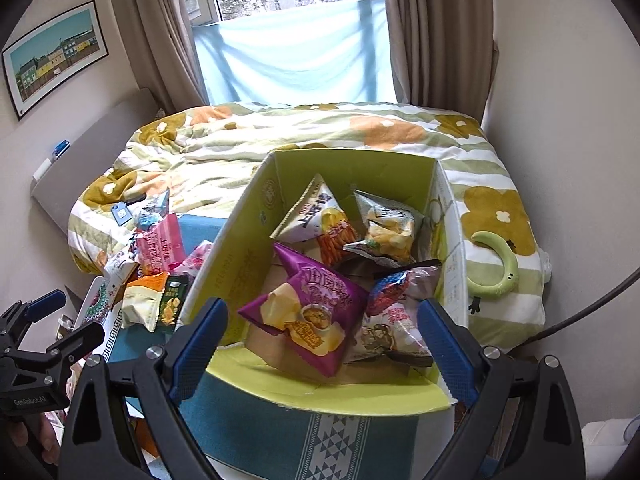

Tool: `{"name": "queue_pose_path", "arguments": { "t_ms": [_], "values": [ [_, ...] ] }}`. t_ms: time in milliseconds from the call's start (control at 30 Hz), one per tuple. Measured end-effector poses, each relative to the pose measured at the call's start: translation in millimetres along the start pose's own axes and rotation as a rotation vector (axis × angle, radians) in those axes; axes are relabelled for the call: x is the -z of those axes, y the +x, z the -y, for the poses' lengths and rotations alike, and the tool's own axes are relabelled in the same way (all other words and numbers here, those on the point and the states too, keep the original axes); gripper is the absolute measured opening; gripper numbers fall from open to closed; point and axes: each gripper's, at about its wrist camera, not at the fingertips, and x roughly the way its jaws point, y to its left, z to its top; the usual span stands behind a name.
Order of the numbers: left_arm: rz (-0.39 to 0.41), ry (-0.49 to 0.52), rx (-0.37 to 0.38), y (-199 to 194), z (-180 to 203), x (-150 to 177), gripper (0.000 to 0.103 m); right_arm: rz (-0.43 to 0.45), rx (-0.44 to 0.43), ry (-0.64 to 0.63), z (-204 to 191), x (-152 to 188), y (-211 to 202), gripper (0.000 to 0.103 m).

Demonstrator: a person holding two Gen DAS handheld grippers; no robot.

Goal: Organize snacks
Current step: 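Withdraw both tools from the box toward the remaining snacks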

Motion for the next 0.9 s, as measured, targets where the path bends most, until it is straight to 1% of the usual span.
{"name": "queue_pose_path", "arguments": {
  "t_ms": [100,200,300,467,567,700,900],
  "values": [
    [0.01,-0.017,-0.005,-4,-32,1,0.102,0.021,-0.032,-0.004,-24,0,-4,0.094],
    [0.002,-0.018,0.003,-2,-62,-1,0.102,0.047,-0.035,-0.007,-51,-2,-7,0.094],
    [-0.004,-0.001,0.015,1,-89,-5,0.102,0.07,-0.036,-0.003,-80,-6,-8,0.094],
    [-0.009,0.032,0.04,12,-135,-16,0.102,0.073,-0.052,0.008,-130,-7,-1,0.094],
    [-0.025,0.045,0.073,27,-163,-24,0.102,0.074,-0.054,0.026,-159,-5,6,0.094],
    [-0.054,0.077,0.112,52,-193,-34,0.102,0.062,-0.035,0.04,-192,1,22,0.094],
    [-0.114,0.173,0.171,98,-218,-49,0.102,0.026,0.017,0.077,-228,14,54,0.094]
  ]
}}
